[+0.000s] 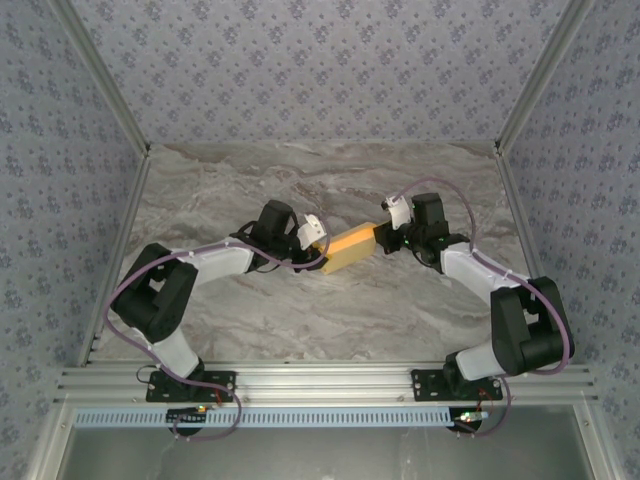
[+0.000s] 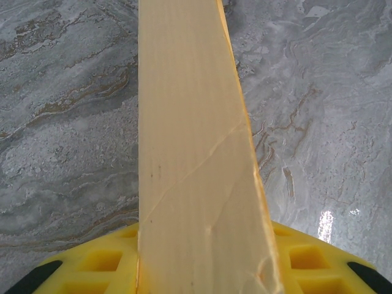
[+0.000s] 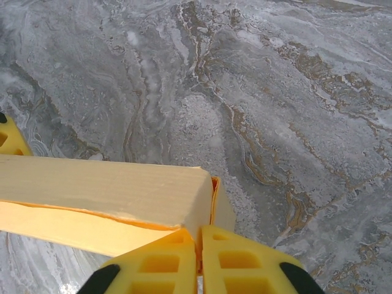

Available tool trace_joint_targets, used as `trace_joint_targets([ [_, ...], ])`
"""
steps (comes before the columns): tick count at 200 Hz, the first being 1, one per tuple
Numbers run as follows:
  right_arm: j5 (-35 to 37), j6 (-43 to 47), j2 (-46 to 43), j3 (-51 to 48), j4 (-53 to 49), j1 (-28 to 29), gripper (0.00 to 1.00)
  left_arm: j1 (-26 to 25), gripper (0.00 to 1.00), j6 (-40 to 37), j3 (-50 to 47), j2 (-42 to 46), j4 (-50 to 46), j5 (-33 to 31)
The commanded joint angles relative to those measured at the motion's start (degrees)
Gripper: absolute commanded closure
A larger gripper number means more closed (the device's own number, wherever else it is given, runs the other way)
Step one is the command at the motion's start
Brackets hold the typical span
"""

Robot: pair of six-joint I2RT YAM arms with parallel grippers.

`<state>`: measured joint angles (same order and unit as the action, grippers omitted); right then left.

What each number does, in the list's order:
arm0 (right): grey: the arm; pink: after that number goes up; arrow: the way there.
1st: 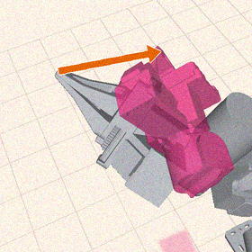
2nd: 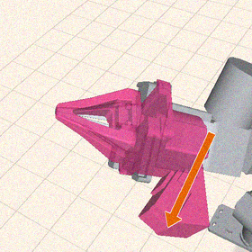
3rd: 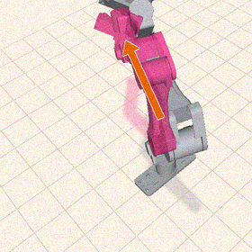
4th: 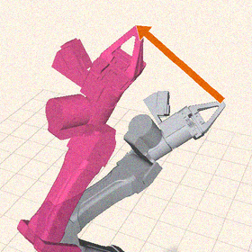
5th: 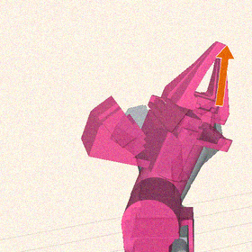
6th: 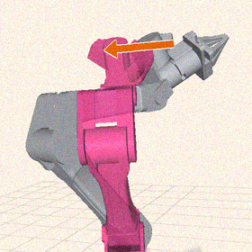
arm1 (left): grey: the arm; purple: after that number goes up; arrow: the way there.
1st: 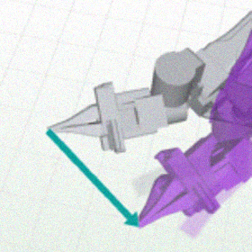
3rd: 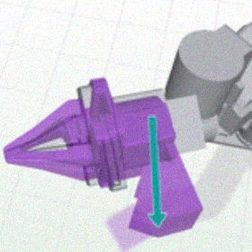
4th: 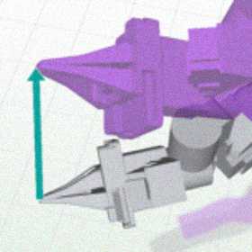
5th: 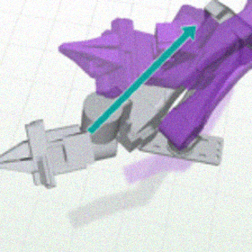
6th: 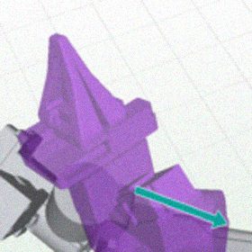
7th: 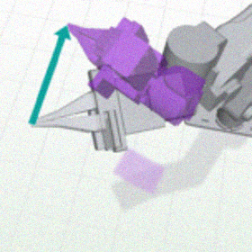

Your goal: Fold the paper box

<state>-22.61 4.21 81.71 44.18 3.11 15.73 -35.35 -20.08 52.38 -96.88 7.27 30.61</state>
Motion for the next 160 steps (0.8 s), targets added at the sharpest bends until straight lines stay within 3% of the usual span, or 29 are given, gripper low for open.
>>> trace_joint_targets([
  [1,-0.2,0.6,0.9,0.3,1.2,-0.4,0.93,0.2,0.78,-0.5,0.2,-0.9,-4.5,-1.0],
  [100,7.4,0.5,-0.3,0.6,-3.5,1.9,1.0,1.0,0.73,1.5,-0.8,0.8,-2.3,0.1],
  [160,10.7,-0.5,-1.6,0.3,-4.3,3.4,1.0,1.1,0.52,4.7,-3.7,3.9,2.0,-1.9],
])
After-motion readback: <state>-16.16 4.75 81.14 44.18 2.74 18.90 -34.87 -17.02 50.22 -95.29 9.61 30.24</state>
